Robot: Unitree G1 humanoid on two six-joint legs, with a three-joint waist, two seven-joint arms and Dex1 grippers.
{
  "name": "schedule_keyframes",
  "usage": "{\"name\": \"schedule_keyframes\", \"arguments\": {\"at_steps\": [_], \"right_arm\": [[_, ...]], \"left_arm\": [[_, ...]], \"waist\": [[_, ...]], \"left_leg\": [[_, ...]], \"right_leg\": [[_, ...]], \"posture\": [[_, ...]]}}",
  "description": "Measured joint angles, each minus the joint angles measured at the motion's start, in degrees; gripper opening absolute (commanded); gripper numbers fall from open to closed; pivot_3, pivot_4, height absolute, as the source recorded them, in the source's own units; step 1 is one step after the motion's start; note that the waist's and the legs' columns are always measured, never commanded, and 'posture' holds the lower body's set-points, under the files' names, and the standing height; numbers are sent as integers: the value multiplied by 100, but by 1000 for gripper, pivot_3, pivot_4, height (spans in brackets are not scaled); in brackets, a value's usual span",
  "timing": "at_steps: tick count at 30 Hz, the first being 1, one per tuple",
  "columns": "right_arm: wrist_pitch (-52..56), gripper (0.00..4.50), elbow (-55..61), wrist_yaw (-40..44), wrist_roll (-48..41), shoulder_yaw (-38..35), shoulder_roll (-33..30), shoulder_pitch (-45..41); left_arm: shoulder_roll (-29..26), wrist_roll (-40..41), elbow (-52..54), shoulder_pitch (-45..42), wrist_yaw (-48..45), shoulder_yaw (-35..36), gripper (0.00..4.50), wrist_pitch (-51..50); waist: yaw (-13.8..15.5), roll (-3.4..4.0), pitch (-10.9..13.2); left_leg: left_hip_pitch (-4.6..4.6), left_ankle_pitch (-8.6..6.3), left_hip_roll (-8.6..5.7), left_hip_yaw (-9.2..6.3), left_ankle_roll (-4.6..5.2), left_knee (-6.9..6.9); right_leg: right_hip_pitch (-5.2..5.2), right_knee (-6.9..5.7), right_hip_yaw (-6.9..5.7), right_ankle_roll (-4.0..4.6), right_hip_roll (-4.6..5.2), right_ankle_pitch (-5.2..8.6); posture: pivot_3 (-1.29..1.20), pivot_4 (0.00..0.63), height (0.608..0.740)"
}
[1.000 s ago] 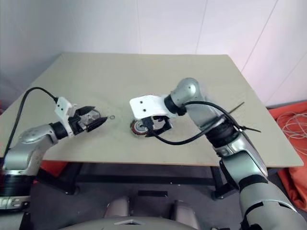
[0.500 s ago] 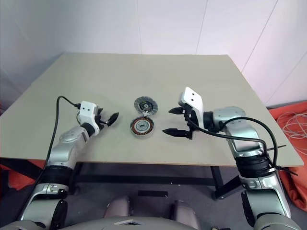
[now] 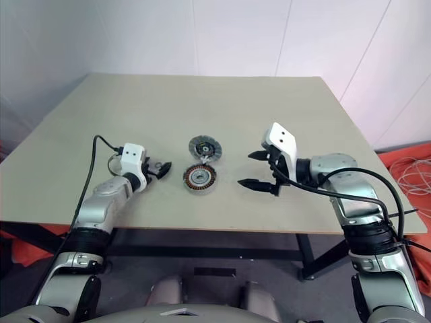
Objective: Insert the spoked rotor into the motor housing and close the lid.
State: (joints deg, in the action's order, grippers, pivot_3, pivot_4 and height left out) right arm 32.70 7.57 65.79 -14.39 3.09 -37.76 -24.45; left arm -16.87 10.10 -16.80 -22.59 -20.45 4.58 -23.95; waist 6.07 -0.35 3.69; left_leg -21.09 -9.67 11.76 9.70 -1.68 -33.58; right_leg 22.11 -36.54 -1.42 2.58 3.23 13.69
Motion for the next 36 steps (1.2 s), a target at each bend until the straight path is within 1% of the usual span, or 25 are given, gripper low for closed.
{"name": "schedule_keyframes", "arguments": {"at_steps": [15,18,26,28,36], "right_arm": [[-99,4479,-114,-93,-118,1,-81,-54],[-102,4500,-145,-96,-133,1,-90,-98],[-127,4500,-188,-108,-138,1,-106,-112],[-130,4500,-188,-109,-139,1,-108,-112],[-154,4500,-238,-122,-140,1,-112,-112]], "left_arm": [[-29,-62,244,77,2,-61,4500,-338],[-20,-62,248,77,69,-55,3916,-373],[-18,-110,184,78,224,-25,1316,-414],[-18,-126,147,65,255,-21,776,-385],[-18,-130,-114,-85,278,2,777,-273]], "waist": [[-4,2,0],[-7,3,0],[-1,3,0],[-1,3,0],[-1,3,0]], "left_leg": [[0,0,0,0,0,0],[0,0,0,0,0,1],[-5,-1,0,-1,2,2],[-6,-2,-1,-1,3,3],[-5,-2,-1,-1,3,4]], "right_leg": [[0,1,0,-13,0,7],[1,1,0,-13,0,8],[1,10,-1,-13,0,7],[1,11,-2,-11,0,6],[1,12,-2,-15,0,9]], "posture": [[0,0,740],[0,0,740],[0,0,740],[0,0,740],[0,0,740]]}}
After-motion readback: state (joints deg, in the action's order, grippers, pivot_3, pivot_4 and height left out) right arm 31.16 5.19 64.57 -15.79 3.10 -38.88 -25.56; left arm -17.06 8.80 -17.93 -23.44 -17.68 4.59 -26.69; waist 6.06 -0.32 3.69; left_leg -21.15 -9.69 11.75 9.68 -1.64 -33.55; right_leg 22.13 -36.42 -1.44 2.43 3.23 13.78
